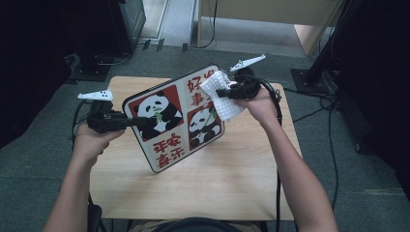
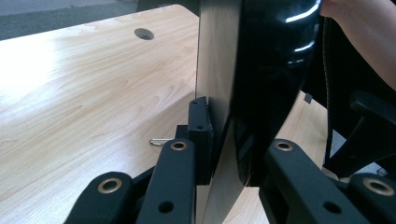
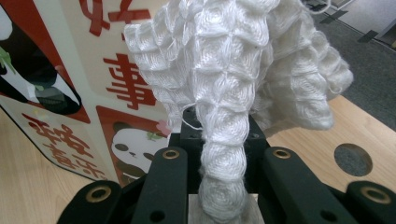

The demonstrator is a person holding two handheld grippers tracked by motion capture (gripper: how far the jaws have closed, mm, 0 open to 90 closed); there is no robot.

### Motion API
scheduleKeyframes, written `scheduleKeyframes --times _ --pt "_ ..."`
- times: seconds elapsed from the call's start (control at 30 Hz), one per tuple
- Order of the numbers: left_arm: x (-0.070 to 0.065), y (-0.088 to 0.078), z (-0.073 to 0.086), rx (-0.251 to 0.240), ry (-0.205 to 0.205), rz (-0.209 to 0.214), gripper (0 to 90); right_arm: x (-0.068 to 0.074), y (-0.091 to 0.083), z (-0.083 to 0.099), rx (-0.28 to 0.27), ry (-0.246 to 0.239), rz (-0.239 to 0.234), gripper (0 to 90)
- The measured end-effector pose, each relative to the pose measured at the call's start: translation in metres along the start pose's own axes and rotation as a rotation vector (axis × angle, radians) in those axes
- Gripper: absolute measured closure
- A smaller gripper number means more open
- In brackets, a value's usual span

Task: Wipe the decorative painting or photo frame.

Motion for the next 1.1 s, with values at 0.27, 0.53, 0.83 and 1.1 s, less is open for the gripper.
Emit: scheduleKeyframes --times 0.27,0.53,0.83,1.1 --pt "0.000 0.000 0.000 -0.003 0.002 0.003 79.7 0.004 0.006 0.008 0.002 -0.005 -0.002 77.6" --pt "0.001 0.000 0.000 -0.001 0.006 0.003 79.7 0.005 0.011 0.017 -0.003 0.002 -0.007 77.6" --pt "0.001 0.000 0.000 0.000 0.008 0.004 79.7 0.008 0.014 0.025 -0.003 0.014 -0.019 77.8" --pt "0.001 -0.001 0.000 -0.002 0.004 0.008 79.7 0.012 0.019 0.032 -0.007 0.017 -0.030 77.7"
Point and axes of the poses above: each handheld gripper's, and its own axes: y roughly forward along the jaws, z roughly out of its underside, x roughly to its left, the point moved 8 cm from there along y, roughly forward along the jaws, and after that the axes turned 13 degrees about -y, right-handed, at the moved point
